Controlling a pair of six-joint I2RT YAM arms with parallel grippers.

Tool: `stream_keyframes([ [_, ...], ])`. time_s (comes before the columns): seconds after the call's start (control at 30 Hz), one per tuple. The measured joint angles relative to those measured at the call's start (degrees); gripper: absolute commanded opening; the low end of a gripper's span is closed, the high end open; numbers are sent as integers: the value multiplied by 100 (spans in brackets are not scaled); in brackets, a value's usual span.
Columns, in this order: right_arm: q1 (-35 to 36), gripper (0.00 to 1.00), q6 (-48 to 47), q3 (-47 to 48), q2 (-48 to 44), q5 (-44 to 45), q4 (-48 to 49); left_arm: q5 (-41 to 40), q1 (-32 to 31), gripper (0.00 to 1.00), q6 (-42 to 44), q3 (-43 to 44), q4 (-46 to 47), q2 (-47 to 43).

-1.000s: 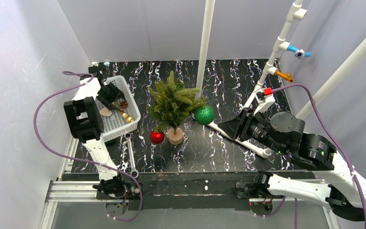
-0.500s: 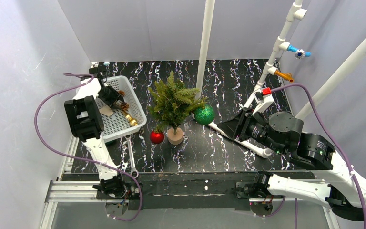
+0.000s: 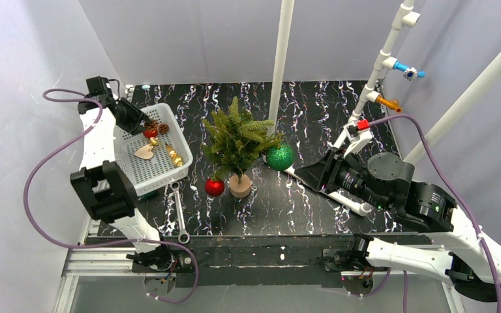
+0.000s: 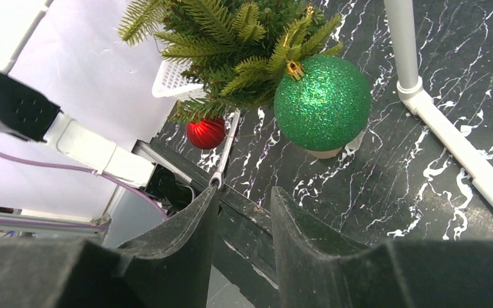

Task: Decorate the small christmas tree
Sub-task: Pick up the decoration item from the storage box.

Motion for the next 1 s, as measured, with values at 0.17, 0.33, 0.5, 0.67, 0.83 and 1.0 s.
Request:
stream_keyframes([
  [0.17,0,43,-4,-22,22,-133,125,208,46,32,-201,-11,-98,-970],
  [0.33,0,43,-35,-22,70,-385,361,973,90,32,-1097,-378,157,-1969],
  [0.5,-2,43,-153,131,267,-841,728,1934,125,29,-3394,-1886,1696,-2946],
  [0.67,0,43,-354,1209,1095,-1587,1095,2251,125,29,-5742,-2767,3233,-3165],
  [0.83,0,45,-732,3136,2417,-2118,1303,2092,125,28,-7187,-2699,4183,-3467],
  [1.0,0,47,-1029,4809,3576,-2380,1512,1875,125,27,-7910,-2015,4673,-3556],
])
